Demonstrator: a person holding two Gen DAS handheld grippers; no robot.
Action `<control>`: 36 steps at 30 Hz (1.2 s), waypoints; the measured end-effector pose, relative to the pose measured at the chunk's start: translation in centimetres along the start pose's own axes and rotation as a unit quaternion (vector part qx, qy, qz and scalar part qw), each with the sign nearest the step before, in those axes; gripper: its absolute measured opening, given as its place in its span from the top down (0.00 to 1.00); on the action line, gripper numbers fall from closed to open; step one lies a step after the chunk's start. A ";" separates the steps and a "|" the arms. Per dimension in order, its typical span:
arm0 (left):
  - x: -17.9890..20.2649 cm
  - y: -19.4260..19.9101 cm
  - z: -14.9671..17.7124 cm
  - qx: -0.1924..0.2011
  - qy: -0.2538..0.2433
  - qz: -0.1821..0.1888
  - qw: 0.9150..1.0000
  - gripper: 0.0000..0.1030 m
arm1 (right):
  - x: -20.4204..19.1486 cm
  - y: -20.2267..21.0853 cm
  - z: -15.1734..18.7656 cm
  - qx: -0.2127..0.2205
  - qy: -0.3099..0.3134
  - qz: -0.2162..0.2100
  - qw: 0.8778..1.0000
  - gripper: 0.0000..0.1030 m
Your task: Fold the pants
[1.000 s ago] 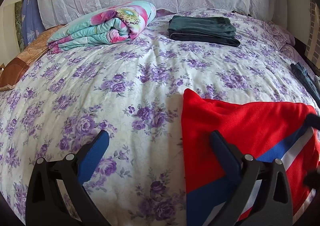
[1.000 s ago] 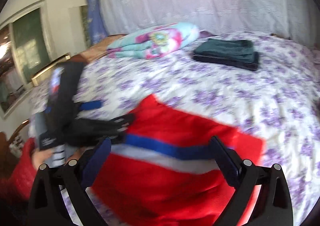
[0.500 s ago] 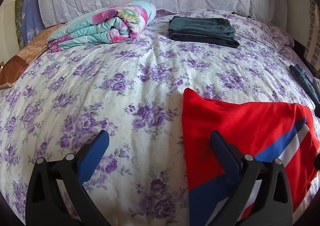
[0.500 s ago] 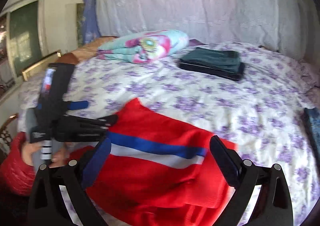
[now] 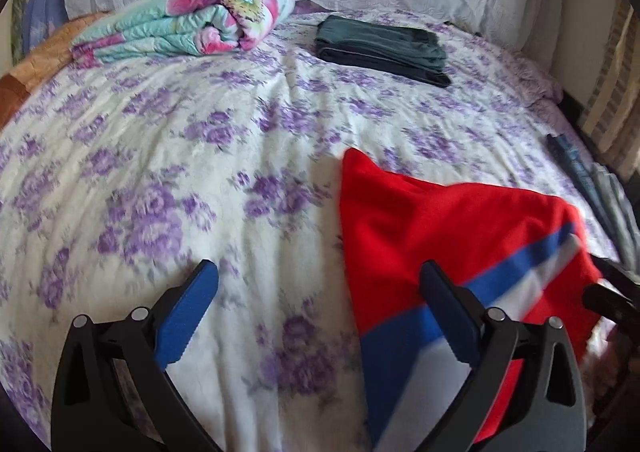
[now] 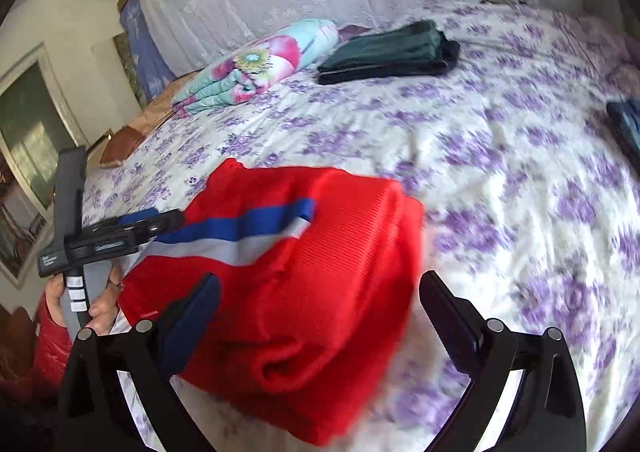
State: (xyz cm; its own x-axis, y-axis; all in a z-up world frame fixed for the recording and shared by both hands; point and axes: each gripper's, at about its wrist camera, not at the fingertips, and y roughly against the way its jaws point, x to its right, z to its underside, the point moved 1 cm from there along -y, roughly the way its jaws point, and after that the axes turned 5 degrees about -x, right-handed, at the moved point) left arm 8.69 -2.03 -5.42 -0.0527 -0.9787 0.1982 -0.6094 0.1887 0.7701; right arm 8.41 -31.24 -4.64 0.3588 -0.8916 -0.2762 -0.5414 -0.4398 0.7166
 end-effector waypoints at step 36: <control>-1.7 0.3 5.3 -0.151 0.278 0.300 0.900 0.35 | 6.0 0.6 1.5 0.020 -0.152 -0.166 0.974 0.03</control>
State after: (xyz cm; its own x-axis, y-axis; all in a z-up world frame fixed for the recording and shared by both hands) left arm 4.38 -0.76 -8.78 0.1547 -0.5175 0.8416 -0.3552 0.7658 0.5361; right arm 9.07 -36.96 -6.87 0.2802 -0.6872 -0.6702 -0.4651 -0.7080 0.5314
